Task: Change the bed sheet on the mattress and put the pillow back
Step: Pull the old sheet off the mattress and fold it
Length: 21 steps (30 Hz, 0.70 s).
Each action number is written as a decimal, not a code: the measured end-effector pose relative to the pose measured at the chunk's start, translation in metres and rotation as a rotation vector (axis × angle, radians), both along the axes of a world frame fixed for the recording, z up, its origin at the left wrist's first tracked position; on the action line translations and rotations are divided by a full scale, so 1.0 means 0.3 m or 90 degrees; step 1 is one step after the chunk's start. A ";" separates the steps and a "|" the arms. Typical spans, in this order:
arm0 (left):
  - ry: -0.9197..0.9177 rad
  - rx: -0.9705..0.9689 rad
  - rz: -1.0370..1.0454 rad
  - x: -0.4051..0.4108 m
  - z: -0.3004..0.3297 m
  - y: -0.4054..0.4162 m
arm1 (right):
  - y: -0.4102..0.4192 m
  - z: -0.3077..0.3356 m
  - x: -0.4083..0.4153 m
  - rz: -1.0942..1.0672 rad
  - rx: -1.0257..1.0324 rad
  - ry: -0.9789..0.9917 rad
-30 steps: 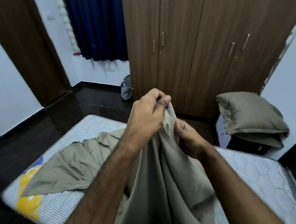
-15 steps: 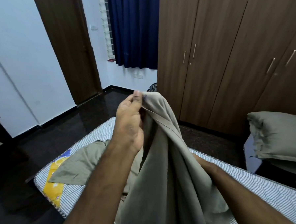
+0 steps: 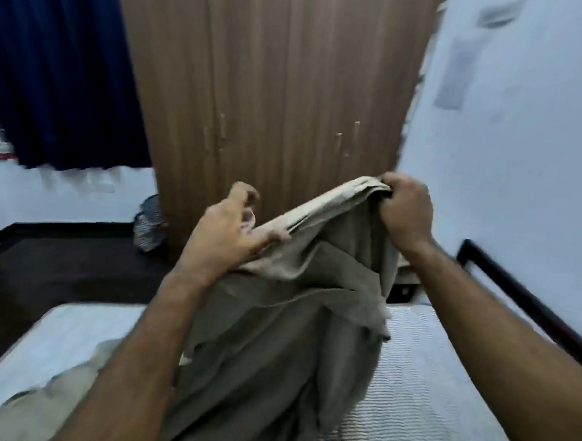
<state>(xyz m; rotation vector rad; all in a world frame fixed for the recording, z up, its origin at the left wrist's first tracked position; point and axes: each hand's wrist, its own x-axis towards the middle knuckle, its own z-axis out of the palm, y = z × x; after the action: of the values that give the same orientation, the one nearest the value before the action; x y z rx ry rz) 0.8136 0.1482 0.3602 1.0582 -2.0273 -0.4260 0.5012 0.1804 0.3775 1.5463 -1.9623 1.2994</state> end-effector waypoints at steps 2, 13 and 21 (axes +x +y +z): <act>-0.303 -0.061 0.010 -0.086 0.033 -0.022 | 0.107 0.085 -0.012 0.010 0.009 -0.036; 0.470 0.117 -0.252 -0.421 0.271 0.301 | 0.774 -0.169 0.099 0.135 0.236 -0.371; 0.529 0.256 -0.599 -0.330 0.484 0.935 | 1.161 -0.547 0.375 -0.041 0.258 -0.565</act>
<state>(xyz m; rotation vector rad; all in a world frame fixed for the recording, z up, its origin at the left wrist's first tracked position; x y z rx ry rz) 0.7146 0.4286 0.5056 -0.0253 -1.5446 -1.5120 0.6137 0.5287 0.2134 1.1028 -2.9220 1.8483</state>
